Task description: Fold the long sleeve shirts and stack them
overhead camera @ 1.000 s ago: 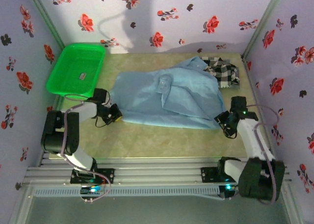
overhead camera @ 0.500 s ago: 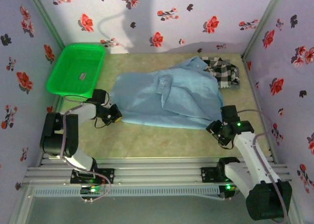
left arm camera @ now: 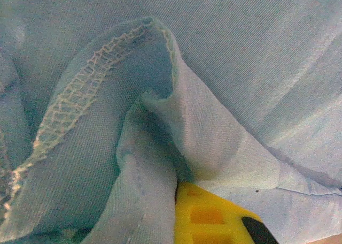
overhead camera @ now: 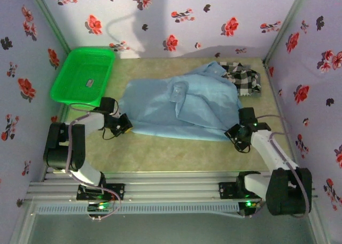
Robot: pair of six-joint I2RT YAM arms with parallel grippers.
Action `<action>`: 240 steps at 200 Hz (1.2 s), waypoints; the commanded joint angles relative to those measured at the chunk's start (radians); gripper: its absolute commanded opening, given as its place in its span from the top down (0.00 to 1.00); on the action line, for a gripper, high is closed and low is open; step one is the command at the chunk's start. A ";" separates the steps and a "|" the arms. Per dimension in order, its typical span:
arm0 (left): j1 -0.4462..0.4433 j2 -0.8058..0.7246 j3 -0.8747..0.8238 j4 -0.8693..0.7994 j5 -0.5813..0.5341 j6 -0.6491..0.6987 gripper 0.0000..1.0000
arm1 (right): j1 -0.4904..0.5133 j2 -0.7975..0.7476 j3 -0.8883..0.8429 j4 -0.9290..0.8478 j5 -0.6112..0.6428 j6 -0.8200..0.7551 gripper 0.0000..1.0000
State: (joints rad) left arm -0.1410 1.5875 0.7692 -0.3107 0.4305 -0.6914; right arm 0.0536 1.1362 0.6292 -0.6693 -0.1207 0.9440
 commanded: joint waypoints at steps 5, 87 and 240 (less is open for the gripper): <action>0.014 -0.015 -0.016 -0.019 0.010 0.036 0.99 | -0.026 0.047 0.039 0.036 0.037 0.001 0.56; 0.038 -0.034 -0.033 -0.037 0.013 0.061 0.99 | -0.064 0.202 0.127 0.019 0.034 -0.069 0.84; 0.068 -0.030 -0.051 -0.031 0.022 0.080 1.00 | -0.029 0.156 0.009 -0.019 0.095 -0.212 0.81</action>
State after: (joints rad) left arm -0.0891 1.5730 0.7391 -0.3218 0.4419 -0.6453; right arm 0.0162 1.2678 0.6540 -0.6907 -0.0772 0.7357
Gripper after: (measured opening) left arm 0.059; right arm 0.257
